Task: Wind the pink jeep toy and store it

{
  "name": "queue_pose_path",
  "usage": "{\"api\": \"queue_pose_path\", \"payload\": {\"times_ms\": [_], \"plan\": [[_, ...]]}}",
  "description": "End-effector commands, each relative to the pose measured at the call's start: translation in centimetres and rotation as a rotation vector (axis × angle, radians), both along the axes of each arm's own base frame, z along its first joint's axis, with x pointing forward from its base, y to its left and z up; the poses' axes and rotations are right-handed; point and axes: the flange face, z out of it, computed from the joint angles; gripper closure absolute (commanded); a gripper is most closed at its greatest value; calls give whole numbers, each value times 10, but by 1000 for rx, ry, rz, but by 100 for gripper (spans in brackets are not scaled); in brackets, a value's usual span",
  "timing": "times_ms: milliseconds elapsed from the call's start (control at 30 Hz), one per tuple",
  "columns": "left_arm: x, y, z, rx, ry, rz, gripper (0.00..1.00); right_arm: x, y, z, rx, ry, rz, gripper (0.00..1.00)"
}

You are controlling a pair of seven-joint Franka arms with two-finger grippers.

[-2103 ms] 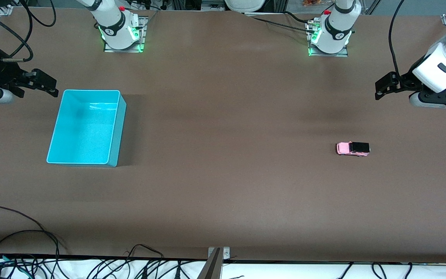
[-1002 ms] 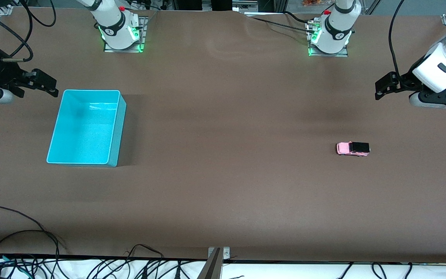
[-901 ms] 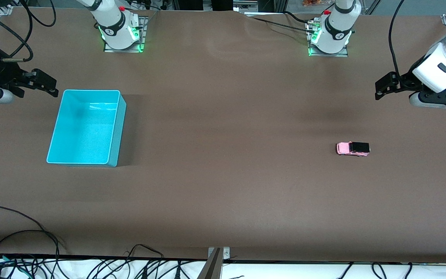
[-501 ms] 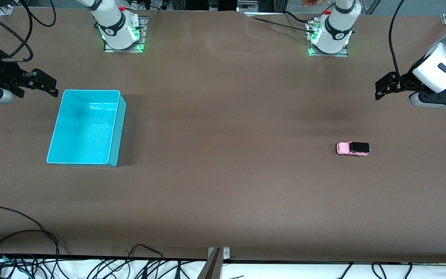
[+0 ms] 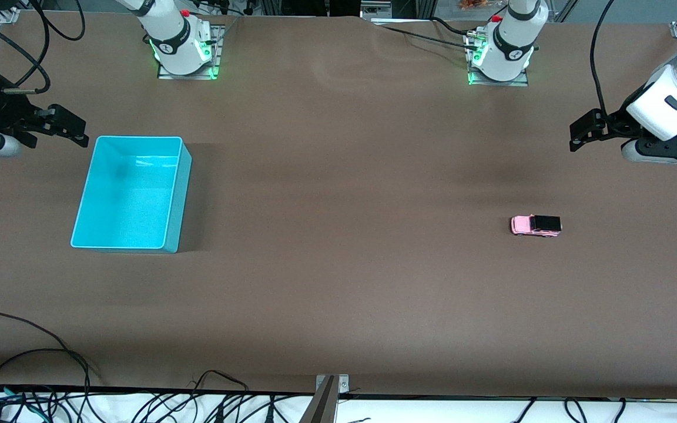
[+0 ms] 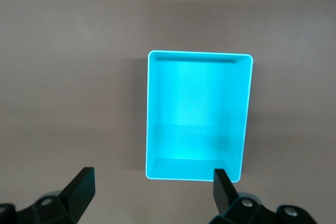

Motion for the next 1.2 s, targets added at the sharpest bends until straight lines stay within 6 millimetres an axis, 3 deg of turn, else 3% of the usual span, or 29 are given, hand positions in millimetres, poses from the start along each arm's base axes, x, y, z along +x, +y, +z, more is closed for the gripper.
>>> {"api": "queue_pose_path", "payload": {"times_ms": [0,1168], "plan": [[1,1,3,-26,8,-16,0,0,0,7,-9,0,0,0],[5,5,-6,-27,31,-28,0,0,-1,6,-9,2,-3,0]]}}
